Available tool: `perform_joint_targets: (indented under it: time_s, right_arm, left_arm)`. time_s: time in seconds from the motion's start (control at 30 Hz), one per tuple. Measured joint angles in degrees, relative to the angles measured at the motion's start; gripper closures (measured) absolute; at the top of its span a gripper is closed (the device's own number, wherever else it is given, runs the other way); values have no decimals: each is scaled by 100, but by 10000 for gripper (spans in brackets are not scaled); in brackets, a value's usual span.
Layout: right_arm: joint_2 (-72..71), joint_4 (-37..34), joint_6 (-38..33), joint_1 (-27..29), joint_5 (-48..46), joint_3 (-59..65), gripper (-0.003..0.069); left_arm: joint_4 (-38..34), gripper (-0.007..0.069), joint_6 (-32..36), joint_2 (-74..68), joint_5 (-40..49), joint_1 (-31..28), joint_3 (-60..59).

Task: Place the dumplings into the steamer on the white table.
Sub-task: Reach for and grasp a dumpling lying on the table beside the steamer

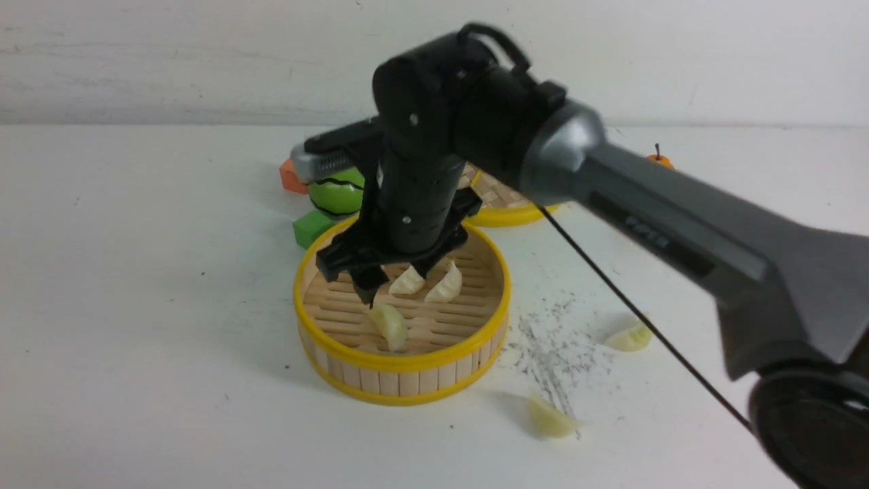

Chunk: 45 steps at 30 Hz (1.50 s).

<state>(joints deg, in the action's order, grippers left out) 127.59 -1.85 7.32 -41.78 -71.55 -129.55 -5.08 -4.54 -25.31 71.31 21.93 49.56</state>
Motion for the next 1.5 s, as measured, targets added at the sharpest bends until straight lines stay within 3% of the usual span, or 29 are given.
perform_joint_targets:
  time_s: [0.17,0.33,0.6,0.83,1.17,1.27,1.37,1.5]
  right_arm:
    - [-917,-23,-294,60,36,977,160]
    - [-1710,-4,-428,532,142,3141,190]
    - [-1716,-7,-834,734,1390,4918,195]
    - [-1591,-131,-872,734,2205,5010,195]
    - [-1228,-108,-876,734,1948,5010,206]
    - [-1195,-114,-876,740,1923,4993,268]
    - [-1195,-135,-876,740,1888,4987,385]
    - [-1327,-135,-876,740,1704,4946,396]
  left_arm:
    - [0,615,0,0,0,0,0]
    - [0,611,0,0,0,0,0]
    - [0,606,0,0,0,0,0]
    - [0,603,0,0,0,0,0]
    - [0,596,0,0,0,0,0]
    - [0,592,2,0,0,0,0]
    - [0,589,2,0,0,0,0]
    - [0,589,2,0,0,0,0]
